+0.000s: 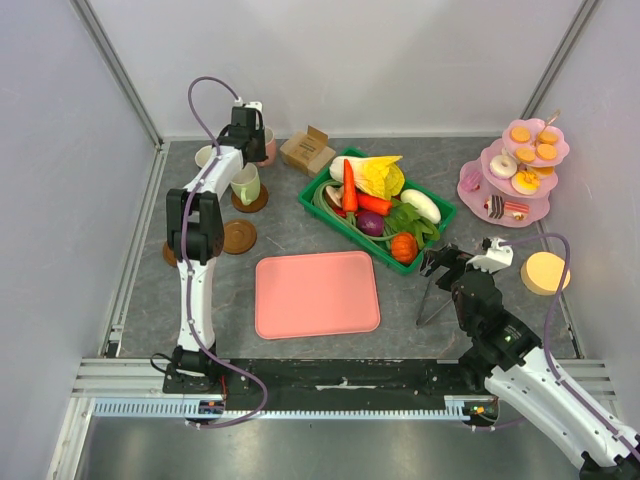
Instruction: Serve the afternoon tea
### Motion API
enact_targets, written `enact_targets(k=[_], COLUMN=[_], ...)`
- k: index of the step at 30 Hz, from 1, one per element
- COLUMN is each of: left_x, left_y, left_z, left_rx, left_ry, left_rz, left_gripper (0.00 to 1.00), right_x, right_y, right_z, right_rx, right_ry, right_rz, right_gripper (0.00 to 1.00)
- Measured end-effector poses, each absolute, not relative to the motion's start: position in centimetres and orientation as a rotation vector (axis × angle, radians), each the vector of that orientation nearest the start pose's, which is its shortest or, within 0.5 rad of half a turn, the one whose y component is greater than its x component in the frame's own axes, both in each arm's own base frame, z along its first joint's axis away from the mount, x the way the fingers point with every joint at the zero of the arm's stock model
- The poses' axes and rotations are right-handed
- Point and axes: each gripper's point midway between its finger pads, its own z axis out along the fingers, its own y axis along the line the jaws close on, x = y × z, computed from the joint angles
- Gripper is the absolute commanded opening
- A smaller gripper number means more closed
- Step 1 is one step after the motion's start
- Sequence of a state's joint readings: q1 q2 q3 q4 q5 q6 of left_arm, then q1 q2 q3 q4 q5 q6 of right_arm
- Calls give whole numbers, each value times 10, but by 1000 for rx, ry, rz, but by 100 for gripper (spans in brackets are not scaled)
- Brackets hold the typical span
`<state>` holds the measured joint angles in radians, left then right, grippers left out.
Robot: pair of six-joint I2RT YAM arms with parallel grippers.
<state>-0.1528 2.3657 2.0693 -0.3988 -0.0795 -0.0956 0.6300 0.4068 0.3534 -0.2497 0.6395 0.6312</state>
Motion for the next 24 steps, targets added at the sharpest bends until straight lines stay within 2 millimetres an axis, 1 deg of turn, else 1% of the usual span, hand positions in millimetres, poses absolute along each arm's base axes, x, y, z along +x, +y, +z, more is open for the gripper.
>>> enact_targets(k=[6,11,14,17,19,21,24], left_x=[620,620,619,620,617,613,603], left_y=[-85,-86,-91,-99,-109,-122,-147], left_z=[93,97,103,111,120,135,171], left_rx=[25,26,34,44,58,79,112], left_ry=[2268,2270,2272,2253,2239,2212,2144], left_rz=[-41,-47,-49,-38,-14,13,31], left_gripper=[2,2,2,2,2,2,2], right_x=[240,240,240,240,240,240,240], right_y=[68,68,68,68,68,68,68], right_z=[164,164,163,163,163,163,164], right_rx=[436,439,438,438,438,438,438], right_ry=[1769,1768,1771,1771,1771,1770,1770], right_rz=[287,282,280,280,280,280,281], right_gripper=[98,98,98,98,98,98,98])
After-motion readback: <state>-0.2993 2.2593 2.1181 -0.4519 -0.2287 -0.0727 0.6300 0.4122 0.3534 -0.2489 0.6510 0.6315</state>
